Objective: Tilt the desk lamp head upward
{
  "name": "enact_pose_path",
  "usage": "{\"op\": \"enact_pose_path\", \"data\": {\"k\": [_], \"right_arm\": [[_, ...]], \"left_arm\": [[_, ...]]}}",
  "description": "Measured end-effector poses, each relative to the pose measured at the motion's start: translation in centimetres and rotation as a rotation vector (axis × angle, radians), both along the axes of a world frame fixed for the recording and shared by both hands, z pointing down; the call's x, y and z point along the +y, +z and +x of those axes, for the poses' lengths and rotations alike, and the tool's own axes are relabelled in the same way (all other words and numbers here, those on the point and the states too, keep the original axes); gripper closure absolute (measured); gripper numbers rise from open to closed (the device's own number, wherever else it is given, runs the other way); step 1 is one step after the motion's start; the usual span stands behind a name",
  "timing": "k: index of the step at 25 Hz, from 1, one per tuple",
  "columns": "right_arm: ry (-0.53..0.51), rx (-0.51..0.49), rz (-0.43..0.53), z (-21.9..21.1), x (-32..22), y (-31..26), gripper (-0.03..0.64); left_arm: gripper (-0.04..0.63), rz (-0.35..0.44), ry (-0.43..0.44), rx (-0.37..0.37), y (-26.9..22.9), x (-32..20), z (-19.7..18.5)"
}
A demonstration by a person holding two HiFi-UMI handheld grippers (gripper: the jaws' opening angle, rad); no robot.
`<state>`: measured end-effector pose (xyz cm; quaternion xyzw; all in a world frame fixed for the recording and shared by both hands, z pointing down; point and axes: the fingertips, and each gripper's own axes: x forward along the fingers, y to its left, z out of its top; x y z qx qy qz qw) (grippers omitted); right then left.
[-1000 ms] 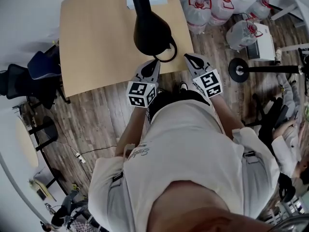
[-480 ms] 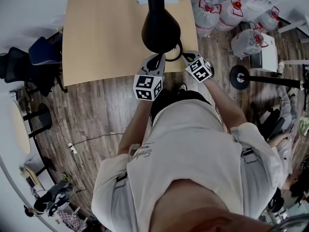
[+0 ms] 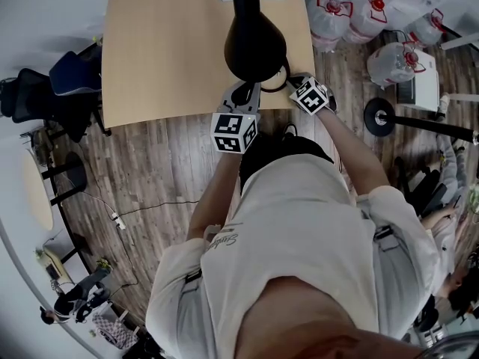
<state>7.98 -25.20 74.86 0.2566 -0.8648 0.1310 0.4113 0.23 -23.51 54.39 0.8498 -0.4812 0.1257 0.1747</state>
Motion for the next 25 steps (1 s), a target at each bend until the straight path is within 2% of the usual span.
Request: {"op": "enact_pose_path", "data": {"k": [3, 9, 13, 20, 25], "right_arm": [[-0.047, 0.046, 0.013, -0.3, 0.2, 0.1, 0.621], [-0.041, 0.014, -0.079, -0.3, -0.1, 0.7, 0.621], [-0.082, 0.047, -0.072, -0.4, 0.4, 0.1, 0.621], [-0.079, 0.067, -0.069, -0.3, -0.2, 0.2, 0.621], [-0.056, 0.065, -0.088, -0.5, -0.1, 0.0, 0.621]], "left_arm": [[0.580, 0.004, 0.003, 0.007, -0.1, -0.2, 0.1], [0.580, 0.016, -0.005, 0.071, -0.9, -0.2, 0.8], [0.580, 0.055, -0.009, 0.077, -2.1, 0.1, 0.9], [0.580, 0.101, -0.001, 0.088, -3.4, 0.1, 1.1], [0.580, 0.105, -0.013, 0.070, -3.6, 0.3, 1.0]]}}
